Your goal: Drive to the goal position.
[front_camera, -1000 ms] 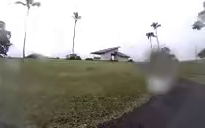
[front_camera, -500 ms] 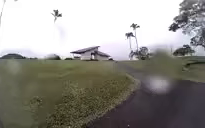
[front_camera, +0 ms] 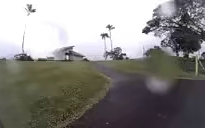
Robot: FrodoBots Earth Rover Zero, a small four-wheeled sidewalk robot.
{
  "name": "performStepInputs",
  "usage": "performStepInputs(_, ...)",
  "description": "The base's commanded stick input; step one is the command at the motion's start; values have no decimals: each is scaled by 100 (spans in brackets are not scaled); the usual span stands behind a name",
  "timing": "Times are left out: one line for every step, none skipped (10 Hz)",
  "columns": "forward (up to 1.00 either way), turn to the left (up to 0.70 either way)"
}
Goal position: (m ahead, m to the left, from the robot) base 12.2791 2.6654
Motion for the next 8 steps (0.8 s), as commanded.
performStepInputs(0,-70)
performStepInputs(0,-70)
performStepInputs(0,-70)
performStepInputs(12,-32)
performStepInputs(70,0)
performStepInputs(70,0)
performStepInputs(70,0)
performStepInputs(70,0)
